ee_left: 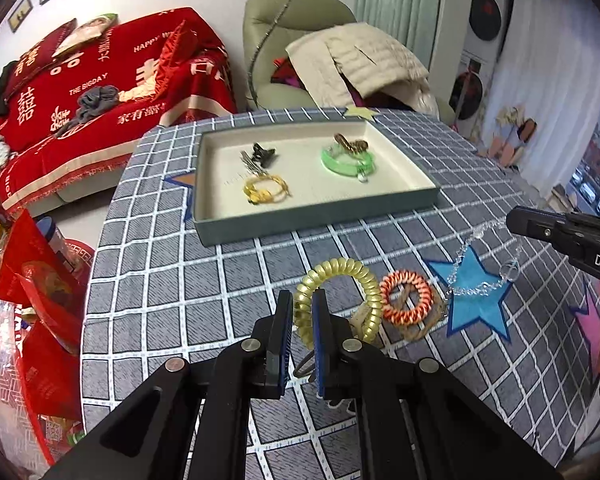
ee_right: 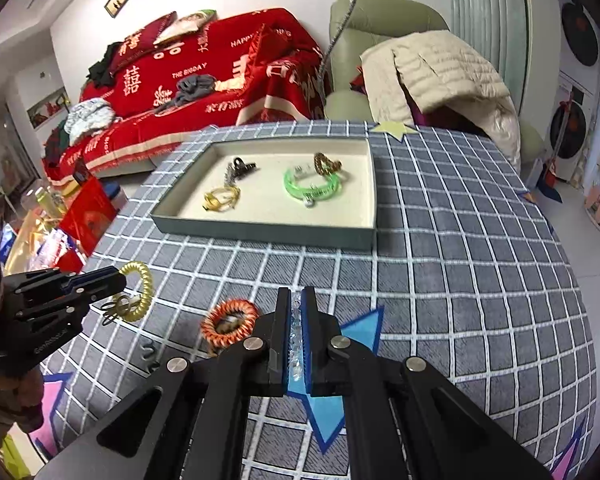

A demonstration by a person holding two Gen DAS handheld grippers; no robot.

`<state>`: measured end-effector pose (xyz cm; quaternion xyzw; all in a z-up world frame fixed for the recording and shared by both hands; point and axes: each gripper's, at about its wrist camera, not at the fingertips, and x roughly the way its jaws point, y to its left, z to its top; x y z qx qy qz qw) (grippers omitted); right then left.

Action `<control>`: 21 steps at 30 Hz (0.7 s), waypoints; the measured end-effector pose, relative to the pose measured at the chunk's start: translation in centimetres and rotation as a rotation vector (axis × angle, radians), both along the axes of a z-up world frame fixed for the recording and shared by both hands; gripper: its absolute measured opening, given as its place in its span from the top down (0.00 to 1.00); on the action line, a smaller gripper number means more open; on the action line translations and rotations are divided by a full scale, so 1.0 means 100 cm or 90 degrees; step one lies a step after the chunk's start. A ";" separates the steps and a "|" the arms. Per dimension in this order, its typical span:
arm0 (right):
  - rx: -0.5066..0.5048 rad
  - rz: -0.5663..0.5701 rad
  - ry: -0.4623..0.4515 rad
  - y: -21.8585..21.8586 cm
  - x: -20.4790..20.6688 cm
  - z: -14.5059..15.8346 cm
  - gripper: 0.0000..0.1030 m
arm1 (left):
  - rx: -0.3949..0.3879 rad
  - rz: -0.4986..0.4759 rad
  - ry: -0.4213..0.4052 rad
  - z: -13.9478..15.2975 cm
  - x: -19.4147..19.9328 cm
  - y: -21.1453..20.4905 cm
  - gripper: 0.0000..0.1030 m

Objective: Organize jewelry
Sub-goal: 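Grasp the clear beaded bracelet with the right gripper while the left gripper grasps the yellow coil bracelet, then carry the clear beaded bracelet and yellow coil bracelet over the tray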

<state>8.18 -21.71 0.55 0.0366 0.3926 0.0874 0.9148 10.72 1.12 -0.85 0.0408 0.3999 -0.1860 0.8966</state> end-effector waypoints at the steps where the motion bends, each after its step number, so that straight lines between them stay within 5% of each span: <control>1: 0.000 0.001 -0.002 0.001 0.001 0.002 0.95 | -0.006 0.006 -0.003 0.002 0.001 0.003 0.70; 16: 0.015 0.011 -0.026 0.003 0.012 0.023 0.95 | -0.201 0.019 -0.028 0.032 0.018 0.032 0.70; 21: 0.012 0.021 -0.034 0.007 0.021 0.031 0.95 | -0.173 0.033 -0.036 0.034 0.026 0.029 0.70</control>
